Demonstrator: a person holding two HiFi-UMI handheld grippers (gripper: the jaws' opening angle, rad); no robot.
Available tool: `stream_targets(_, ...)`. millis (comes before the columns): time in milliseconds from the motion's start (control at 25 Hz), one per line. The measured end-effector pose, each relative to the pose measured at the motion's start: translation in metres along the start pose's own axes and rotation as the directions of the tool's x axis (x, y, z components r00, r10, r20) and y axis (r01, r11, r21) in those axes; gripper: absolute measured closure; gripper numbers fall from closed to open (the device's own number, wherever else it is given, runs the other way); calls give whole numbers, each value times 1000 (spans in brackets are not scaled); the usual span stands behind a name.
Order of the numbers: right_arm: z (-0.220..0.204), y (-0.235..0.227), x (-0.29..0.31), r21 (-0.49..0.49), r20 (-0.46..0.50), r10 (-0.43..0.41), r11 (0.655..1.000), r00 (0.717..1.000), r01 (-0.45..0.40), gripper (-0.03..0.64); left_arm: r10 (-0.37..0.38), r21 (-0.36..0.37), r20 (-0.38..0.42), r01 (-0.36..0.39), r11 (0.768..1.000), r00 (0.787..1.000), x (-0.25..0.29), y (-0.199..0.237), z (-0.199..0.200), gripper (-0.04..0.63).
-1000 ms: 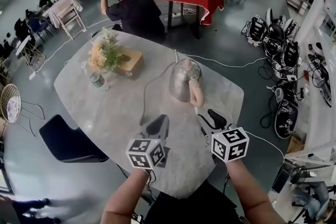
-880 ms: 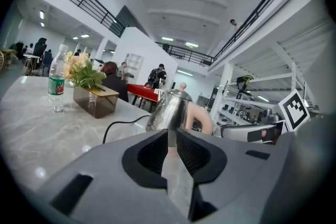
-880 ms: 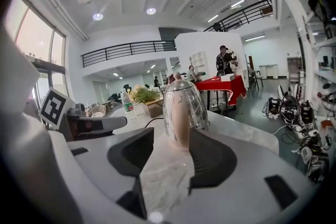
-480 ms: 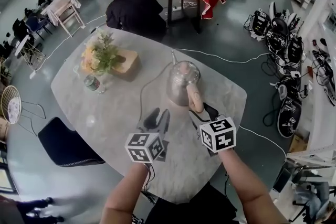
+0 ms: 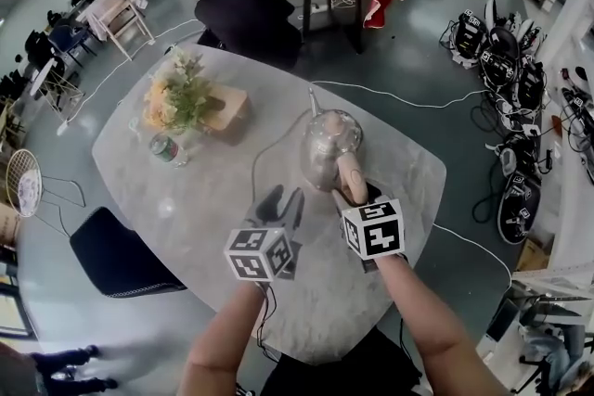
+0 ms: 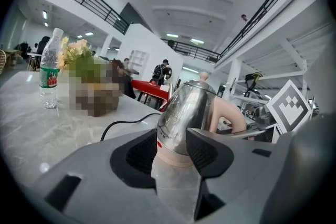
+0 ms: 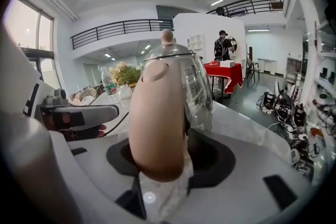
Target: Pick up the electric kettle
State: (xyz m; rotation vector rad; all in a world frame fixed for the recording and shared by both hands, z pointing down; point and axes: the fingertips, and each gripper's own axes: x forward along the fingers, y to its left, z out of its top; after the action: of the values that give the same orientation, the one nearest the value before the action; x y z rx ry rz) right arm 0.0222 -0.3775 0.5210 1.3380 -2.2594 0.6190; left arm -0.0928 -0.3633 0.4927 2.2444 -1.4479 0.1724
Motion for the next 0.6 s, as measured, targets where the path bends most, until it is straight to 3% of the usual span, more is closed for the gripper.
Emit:
stream_targets(200,1,-7,4,-15,-36,-45,999,998,45,430,-13,-13,-6,13,1000,1000,7,0,-1,451)
stream_targets(360,-3,-8,5,-46,-78,-66,997,995,62,501,-22,-21,-20,21,1000,1000,12,2,-6,451)
stream_targets(600,-3,-10,4,-39,-60,-39,999,997,36,511,-17,-18,-21,16,1000,1000,17,6,-4,451)
